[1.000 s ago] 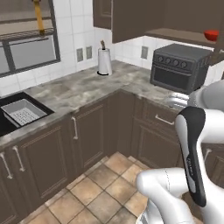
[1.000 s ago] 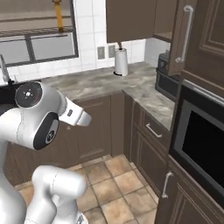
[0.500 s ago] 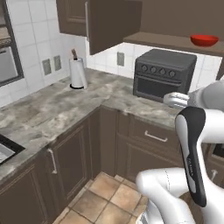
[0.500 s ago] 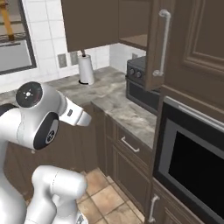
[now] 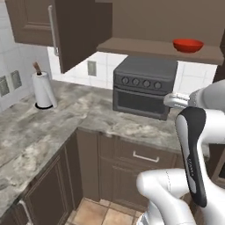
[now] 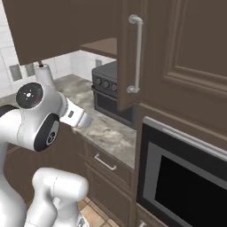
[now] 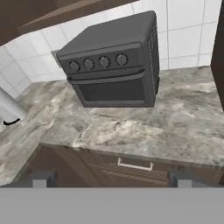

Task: Take the smaller bowl and place it next to the appetizer plate on the dining counter , and place the larger bowl next to the plate with cooked food.

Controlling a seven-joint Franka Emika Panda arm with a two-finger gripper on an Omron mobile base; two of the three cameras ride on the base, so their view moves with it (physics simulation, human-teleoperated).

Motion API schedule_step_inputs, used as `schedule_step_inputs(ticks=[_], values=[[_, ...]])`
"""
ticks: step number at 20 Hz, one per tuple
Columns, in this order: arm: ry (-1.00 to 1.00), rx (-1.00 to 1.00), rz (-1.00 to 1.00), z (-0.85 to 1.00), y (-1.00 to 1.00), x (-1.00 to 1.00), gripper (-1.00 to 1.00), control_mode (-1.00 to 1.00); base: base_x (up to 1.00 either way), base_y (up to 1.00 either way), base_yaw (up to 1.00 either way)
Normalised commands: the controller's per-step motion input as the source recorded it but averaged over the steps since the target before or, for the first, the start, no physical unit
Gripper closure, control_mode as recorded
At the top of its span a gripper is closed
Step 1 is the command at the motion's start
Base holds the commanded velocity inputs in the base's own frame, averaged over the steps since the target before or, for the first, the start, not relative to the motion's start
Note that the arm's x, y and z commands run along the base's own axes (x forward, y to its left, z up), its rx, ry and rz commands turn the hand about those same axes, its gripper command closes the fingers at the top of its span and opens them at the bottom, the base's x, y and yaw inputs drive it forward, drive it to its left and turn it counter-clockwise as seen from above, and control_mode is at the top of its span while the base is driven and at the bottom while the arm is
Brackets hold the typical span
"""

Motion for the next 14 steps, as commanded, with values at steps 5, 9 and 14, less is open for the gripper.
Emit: schedule_step_inputs(ticks=[5, 9, 14], values=[[0.00, 0.00, 0.00, 0.00, 0.00, 0.00, -1.00, 1.00, 0.58, 0.09, -0.38], [0.00, 0.00, 0.00, 0.00, 0.00, 0.00, -1.00, 1.00, 0.49, 0.35, -0.37], [0.00, 0.00, 0.00, 0.00, 0.00, 0.00, -1.00, 1.00, 0.50, 0.49, -0.34]])
